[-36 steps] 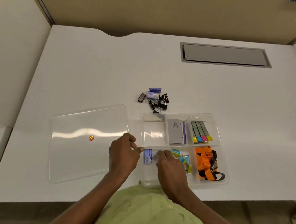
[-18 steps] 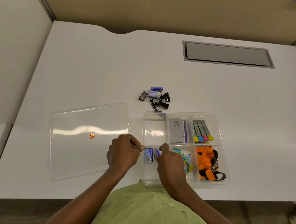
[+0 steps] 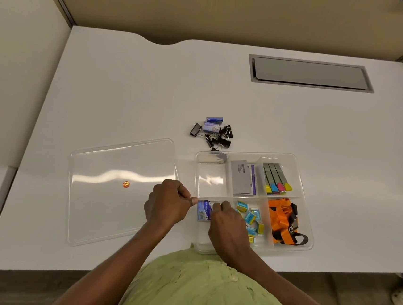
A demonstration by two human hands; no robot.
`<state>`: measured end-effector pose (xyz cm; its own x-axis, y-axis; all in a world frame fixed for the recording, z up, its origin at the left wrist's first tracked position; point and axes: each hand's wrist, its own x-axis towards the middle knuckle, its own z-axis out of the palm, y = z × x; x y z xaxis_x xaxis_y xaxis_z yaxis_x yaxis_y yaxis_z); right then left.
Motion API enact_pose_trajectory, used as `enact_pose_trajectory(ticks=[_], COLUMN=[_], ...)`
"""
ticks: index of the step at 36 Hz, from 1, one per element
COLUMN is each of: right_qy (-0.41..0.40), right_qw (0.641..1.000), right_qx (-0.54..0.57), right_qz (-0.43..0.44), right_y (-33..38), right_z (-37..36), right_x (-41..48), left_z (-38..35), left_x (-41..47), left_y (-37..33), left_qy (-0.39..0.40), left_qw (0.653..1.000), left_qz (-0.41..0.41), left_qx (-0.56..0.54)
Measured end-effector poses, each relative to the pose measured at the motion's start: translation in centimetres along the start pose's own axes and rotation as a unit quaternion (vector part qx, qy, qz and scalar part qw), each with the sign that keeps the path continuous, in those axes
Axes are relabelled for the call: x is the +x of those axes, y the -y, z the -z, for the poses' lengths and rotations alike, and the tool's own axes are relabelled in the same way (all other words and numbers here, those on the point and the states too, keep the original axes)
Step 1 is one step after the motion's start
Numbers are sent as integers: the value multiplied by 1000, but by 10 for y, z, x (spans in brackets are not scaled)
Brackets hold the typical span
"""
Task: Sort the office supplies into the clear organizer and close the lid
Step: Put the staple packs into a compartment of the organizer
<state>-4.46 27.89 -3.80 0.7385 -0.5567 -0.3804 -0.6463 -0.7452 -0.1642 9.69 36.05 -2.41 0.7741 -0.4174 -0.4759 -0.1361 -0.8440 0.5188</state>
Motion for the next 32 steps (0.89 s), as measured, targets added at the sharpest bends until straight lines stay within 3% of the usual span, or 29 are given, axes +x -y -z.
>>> enact_pose_trajectory(ticks=[11, 18, 25, 32], right_qy=[-1, -94, -218, -175], right_qw=[999, 988, 962, 968], right_qx=[40, 124, 164, 178], right_qz=[8, 8, -20, -19], right_y=[-2, -20, -46, -58], right_z=[8, 58, 90, 103], right_x=[-7, 16, 90, 168], left_z=[4, 18, 49, 58], left_x=[3, 24, 81, 152], left_y=[-3, -18, -71, -122], left_qy=[12, 46, -44, -40], left_qw=[999, 995, 988, 970], left_qz=[-6, -41, -114, -212], left_qx=[34, 81, 89, 111])
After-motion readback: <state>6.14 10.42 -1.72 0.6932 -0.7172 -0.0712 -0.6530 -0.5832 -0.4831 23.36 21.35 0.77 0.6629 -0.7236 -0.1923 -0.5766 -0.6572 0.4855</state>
